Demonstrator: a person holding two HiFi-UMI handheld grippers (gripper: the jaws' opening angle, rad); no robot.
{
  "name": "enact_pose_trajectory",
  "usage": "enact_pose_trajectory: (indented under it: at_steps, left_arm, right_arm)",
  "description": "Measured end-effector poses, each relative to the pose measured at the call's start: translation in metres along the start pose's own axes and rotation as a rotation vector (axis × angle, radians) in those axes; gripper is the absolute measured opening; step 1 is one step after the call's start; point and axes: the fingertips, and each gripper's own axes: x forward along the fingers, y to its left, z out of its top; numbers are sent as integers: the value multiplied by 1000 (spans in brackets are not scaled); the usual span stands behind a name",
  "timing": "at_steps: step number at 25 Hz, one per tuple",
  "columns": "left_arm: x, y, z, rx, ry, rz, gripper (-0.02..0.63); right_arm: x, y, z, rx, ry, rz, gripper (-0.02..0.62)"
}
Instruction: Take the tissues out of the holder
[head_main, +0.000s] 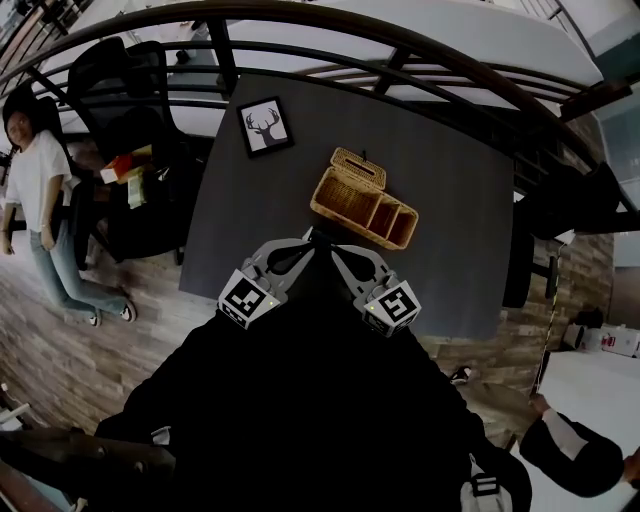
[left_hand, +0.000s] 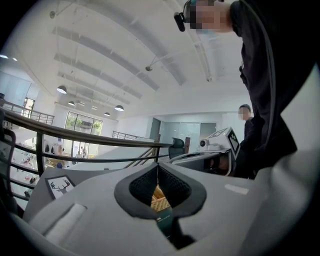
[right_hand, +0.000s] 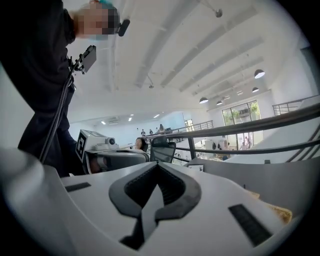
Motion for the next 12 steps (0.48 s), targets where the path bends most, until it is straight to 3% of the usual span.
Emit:
enact_pose_trajectory:
  at_steps: [12]
  left_arm:
    - [4,-2,4,-2,-12,-7,8]
  right_arm:
    - [4,-1,12,-45,-20,6,3]
